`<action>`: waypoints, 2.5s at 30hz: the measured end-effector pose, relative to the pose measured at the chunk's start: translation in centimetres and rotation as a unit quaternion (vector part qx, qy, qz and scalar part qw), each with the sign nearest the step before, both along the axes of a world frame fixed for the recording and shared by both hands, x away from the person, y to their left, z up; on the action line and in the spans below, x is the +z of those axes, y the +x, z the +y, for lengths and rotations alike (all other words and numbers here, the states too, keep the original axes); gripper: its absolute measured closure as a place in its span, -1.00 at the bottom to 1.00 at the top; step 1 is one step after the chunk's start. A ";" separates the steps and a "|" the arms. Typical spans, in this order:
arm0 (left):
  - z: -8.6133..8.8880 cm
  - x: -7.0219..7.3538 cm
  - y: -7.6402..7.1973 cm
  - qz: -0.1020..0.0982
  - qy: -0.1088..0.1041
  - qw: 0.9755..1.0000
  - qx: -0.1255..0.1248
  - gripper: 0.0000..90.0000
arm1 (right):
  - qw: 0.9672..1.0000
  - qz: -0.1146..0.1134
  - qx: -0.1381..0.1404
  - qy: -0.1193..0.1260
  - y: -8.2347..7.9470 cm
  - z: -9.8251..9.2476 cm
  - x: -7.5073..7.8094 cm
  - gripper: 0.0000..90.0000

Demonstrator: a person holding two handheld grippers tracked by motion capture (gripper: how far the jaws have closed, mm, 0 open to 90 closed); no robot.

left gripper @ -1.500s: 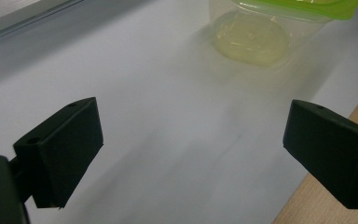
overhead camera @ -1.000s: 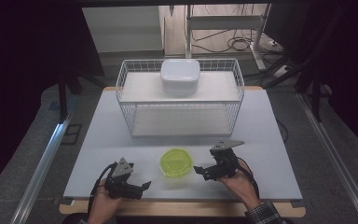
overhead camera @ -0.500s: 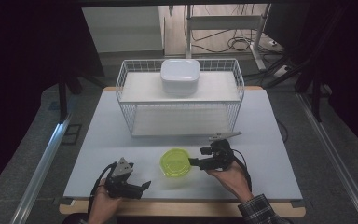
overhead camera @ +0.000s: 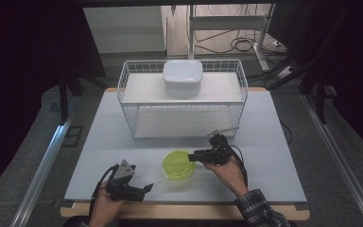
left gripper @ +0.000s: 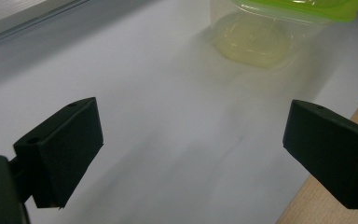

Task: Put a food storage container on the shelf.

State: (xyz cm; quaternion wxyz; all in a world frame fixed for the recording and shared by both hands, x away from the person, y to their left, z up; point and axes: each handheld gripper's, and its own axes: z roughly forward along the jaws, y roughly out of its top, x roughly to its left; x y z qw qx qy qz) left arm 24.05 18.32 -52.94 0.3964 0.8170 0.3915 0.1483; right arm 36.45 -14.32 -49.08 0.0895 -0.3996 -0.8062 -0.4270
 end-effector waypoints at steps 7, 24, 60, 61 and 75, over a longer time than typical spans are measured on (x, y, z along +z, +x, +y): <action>0.0 0.0 0.0 0.000 0.000 1.000 -0.002 -0.90 | 0.999 0.040 0.001 0.017 0.9 0.1 -1.0 0.50; 0.1 0.1 0.0 -0.005 -0.003 1.000 -0.001 -0.90 | 0.993 0.099 -0.005 0.057 0.9 -0.1 -0.7 0.81; 0.4 0.3 0.1 -0.009 -0.012 1.000 0.006 -0.90 | 0.991 0.041 -0.038 0.125 0.5 -3.2 6.4 0.81; 0.4 0.3 0.1 -0.009 -0.012 1.000 0.006 -0.90 | 0.990 0.040 -0.039 0.128 0.5 -3.2 6.6 0.81; 0.4 0.2 0.2 -0.009 -0.008 1.000 0.004 -0.90 | 0.987 0.026 -0.050 0.150 1.3 -3.8 10.2 0.81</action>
